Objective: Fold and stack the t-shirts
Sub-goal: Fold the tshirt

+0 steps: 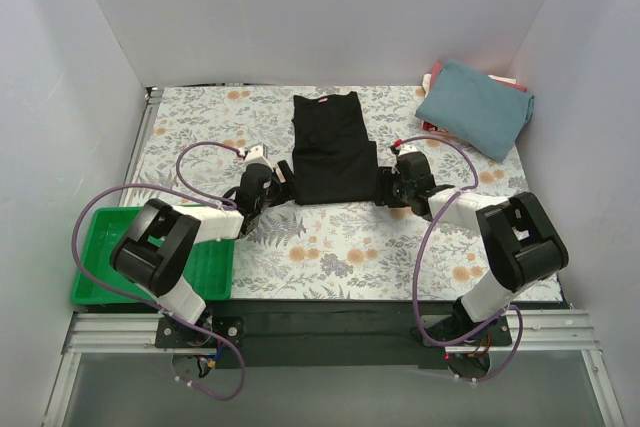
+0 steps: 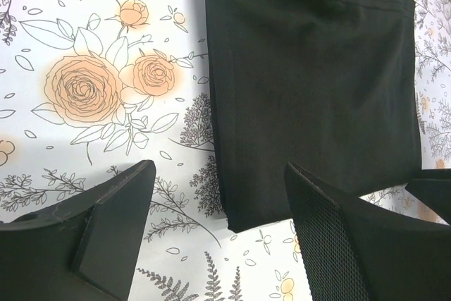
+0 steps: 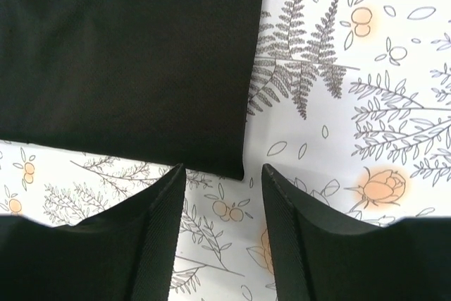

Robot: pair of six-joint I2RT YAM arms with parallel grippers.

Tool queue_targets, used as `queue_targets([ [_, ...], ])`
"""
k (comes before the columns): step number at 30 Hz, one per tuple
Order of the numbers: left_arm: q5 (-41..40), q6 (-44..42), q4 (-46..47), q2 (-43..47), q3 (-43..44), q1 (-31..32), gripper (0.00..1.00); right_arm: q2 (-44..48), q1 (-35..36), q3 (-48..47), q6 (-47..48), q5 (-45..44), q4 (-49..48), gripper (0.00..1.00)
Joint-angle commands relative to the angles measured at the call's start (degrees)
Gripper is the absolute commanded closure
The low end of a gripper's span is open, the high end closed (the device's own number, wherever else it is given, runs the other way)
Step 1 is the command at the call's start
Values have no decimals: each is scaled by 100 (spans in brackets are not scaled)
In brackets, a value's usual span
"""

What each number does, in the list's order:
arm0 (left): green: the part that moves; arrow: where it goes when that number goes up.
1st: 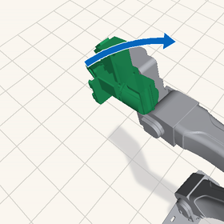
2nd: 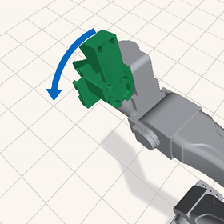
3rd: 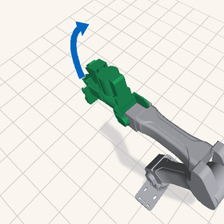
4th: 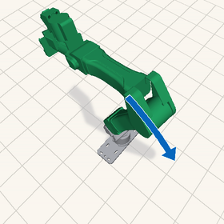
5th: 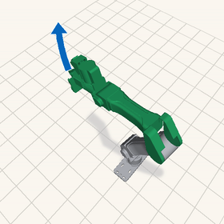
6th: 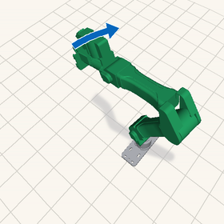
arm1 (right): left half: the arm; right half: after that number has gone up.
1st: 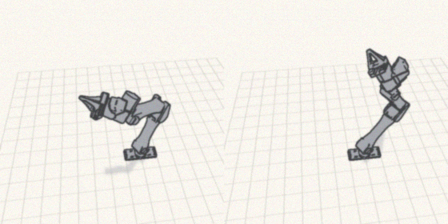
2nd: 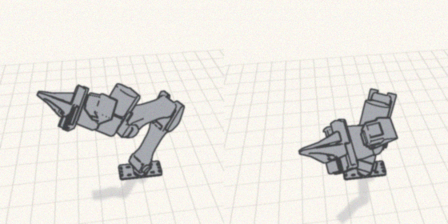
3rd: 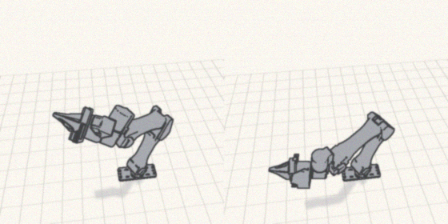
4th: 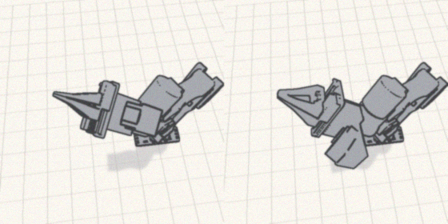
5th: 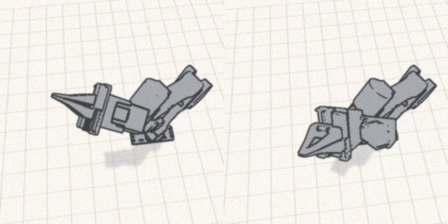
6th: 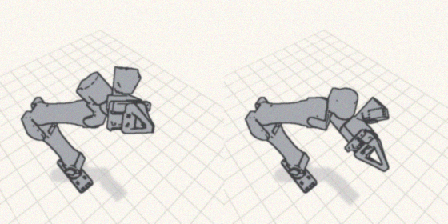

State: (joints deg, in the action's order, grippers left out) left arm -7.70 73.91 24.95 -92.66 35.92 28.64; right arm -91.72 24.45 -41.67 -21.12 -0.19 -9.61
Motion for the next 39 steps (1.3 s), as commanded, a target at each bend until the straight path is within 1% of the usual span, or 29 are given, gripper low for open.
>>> queue_targets([
  [1,-29,-52,-69,328,-59,27,27,-188,25,-87,-32,-104,-33,47],
  [2,-29,-61,-78,328,-59,27,27,-205,16,-96,-32,-104,-41,50],
  [4,-38,-61,-113,319,-59,36,27,-250,25,-104,-23,-104,-33,53],
  [5,-56,-61,-122,319,-59,36,28,-250,25,-104,-15,-96,-33,57],
  [9,-100,-78,-245,266,2,106,28,-258,34,-113,3,-43,-33,68],
  [12,-100,-43,-280,161,38,203,30,-267,43,-122,21,-25,-33,77],
  [14,-161,-8,-403,56,116,247,34,-285,43,-122,29,-25,-33,83],
  [20,-267,53,-535,-32,152,370,44,-329,43,-140,38,-25,-33,84],
  [23,-328,53,-596,-85,205,467,45,-364,51,-157,30,-25,-41,85],
  [30,-469,106,-904,-235,337,563,57,-373,43,-148,30,-25,-41,85],
  [32,-399,132,-904,-270,354,581,57,-390,43,-148,38,-25,-33,85],
  [36,-381,133,-1000,-428,477,651,61,-390,43,-148,38,-25,-33,85],
  [37,-398,133,-1088,-463,495,651,64,-373,51,-131,38,-25,-33,85],
  [39,-425,133,-1150,-516,521,660,66,-338,43,-131,47,-25,-33,85],
])
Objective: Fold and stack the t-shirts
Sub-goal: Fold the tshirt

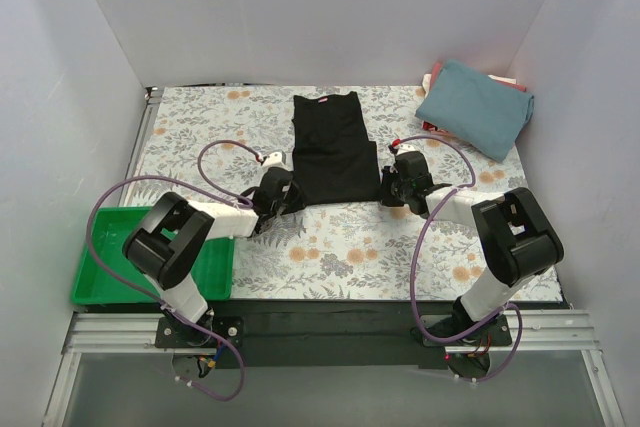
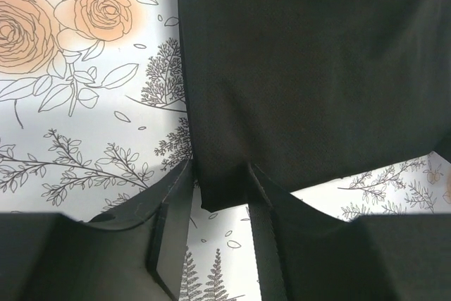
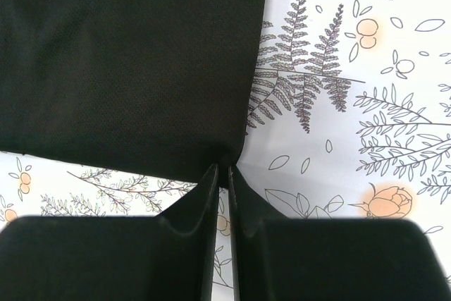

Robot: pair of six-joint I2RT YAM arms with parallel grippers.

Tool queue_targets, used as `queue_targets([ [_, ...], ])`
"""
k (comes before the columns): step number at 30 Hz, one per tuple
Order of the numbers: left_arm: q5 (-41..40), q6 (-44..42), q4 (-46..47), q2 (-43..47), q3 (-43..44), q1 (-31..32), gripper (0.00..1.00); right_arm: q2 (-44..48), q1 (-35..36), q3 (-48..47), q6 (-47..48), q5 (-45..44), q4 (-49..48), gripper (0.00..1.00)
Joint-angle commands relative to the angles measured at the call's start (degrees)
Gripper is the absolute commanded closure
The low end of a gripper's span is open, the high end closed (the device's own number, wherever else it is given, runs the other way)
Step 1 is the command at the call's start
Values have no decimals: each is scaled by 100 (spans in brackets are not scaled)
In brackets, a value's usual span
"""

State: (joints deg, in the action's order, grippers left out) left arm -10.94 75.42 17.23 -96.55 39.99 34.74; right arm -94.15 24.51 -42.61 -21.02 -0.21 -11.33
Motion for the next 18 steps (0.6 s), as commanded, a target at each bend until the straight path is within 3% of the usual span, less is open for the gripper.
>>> queue_targets([
  [1,-75,-18,-396,-144,115,50,67,-86,36,-28,36,-23,140,85],
  [4,74,43,-396,-197,106,77,73,-95,45,-37,27,-23,140,86],
  [9,127,78,-440,-320,71,121,100,-42,36,-19,45,-23,131,90],
  [18,232,70,-519,399,-140,129,100,362,36,51,71,-23,193,99],
])
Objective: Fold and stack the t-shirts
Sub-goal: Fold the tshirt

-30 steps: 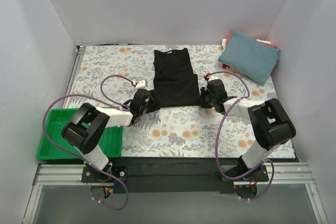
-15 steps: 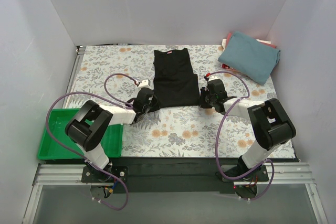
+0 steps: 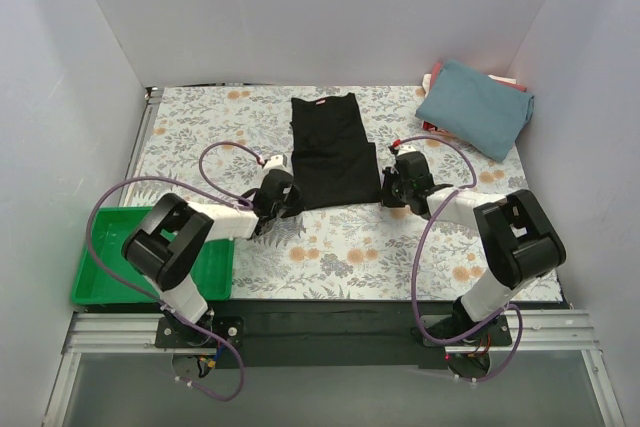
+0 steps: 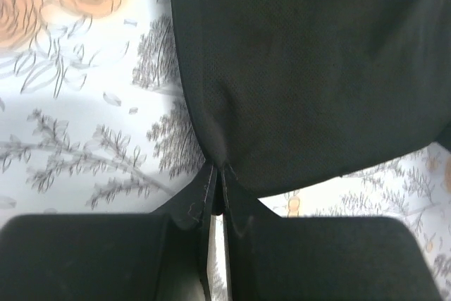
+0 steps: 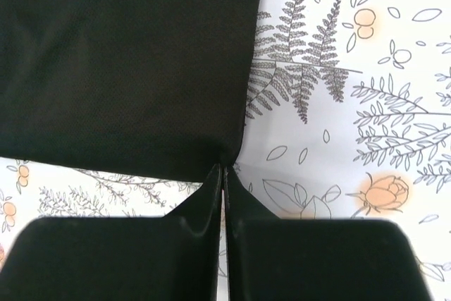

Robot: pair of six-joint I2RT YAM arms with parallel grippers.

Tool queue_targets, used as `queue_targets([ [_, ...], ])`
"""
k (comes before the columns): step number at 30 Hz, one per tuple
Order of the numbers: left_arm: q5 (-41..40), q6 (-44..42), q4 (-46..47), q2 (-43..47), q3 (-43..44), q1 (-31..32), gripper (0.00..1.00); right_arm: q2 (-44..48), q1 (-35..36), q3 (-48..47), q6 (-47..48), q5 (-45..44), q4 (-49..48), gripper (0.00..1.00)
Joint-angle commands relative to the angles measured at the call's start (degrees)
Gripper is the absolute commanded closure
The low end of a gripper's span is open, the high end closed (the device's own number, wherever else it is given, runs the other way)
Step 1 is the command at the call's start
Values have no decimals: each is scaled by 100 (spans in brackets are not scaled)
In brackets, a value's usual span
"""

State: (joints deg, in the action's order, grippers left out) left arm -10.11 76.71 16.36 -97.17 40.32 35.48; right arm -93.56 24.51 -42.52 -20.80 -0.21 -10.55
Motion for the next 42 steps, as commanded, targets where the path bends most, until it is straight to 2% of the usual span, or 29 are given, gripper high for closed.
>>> queue_targets([
  [1,184,-59,-441,557,-182,55,100,381,45,60,58,-23,123,99],
  [14,677,11,-625,1955,-261,90,100,2121,133,315,102,-252,474,99],
  [18,852,2,-870,2586,-191,256,100,2814,194,394,111,-357,623,99],
  [25,949,90,-994,3150,-226,451,100,3484,291,227,155,-603,931,99],
  [34,1002,248,-1117,3652,-261,653,100,3933,467,-89,208,-858,1230,99],
  [42,1143,389,-810,3626,-375,679,100,3661,484,-467,330,-1121,1143,99],
])
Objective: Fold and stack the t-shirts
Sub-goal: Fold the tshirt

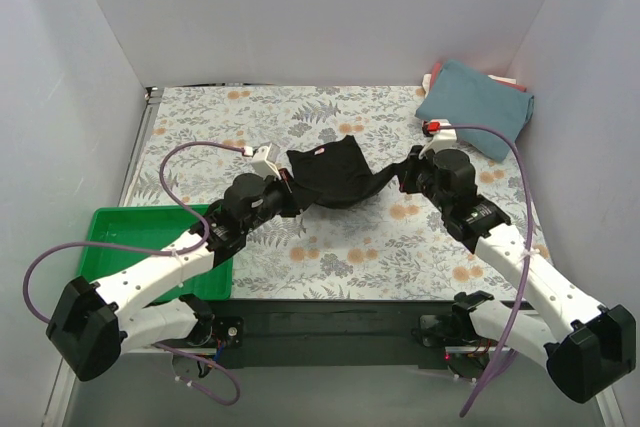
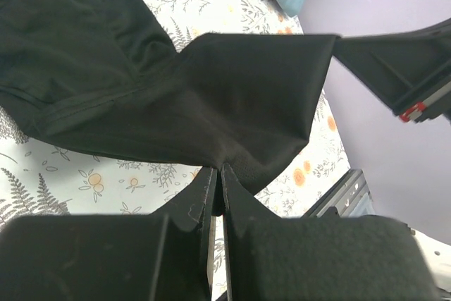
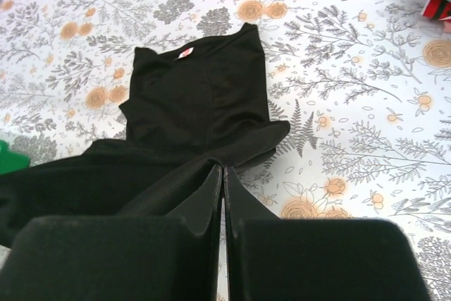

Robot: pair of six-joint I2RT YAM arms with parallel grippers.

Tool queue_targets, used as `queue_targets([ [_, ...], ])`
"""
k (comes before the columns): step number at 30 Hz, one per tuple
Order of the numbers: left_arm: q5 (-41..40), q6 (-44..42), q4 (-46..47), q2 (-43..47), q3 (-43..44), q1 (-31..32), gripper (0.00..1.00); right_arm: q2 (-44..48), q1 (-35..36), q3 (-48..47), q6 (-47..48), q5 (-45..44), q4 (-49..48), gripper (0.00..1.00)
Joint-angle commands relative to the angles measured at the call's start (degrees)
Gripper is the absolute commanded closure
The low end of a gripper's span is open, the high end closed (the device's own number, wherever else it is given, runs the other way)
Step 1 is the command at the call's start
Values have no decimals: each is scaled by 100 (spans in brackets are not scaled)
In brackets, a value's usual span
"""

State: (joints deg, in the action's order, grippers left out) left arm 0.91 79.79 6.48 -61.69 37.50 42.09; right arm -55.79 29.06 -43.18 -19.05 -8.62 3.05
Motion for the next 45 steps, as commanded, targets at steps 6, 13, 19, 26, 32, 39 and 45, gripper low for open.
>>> queue_targets([
  [6,32,177,582,-290,-128,19,100,-783,30,-893,305,-553,-454,99],
  [13,-20,318,881,-493,-278,-42,100,-1425,21,-1236,419,-658,-709,99],
  [19,155,406,1145,-668,-383,-332,100,-1935,12,-1552,516,-720,-823,99],
  [26,577,502,1610,-1081,-401,-780,100,-2612,-41,-2062,621,-720,-929,99],
  [32,955,617,2040,-1582,-322,-1246,100,-3341,-102,-2642,709,-711,-981,99],
  [39,1342,748,2524,-2347,-6,-1686,100,-4254,-199,-3397,753,-562,-991,99],
  [45,1702,819,2841,-3058,424,-2090,100,-4870,-295,-3961,780,-456,-991,99],
])
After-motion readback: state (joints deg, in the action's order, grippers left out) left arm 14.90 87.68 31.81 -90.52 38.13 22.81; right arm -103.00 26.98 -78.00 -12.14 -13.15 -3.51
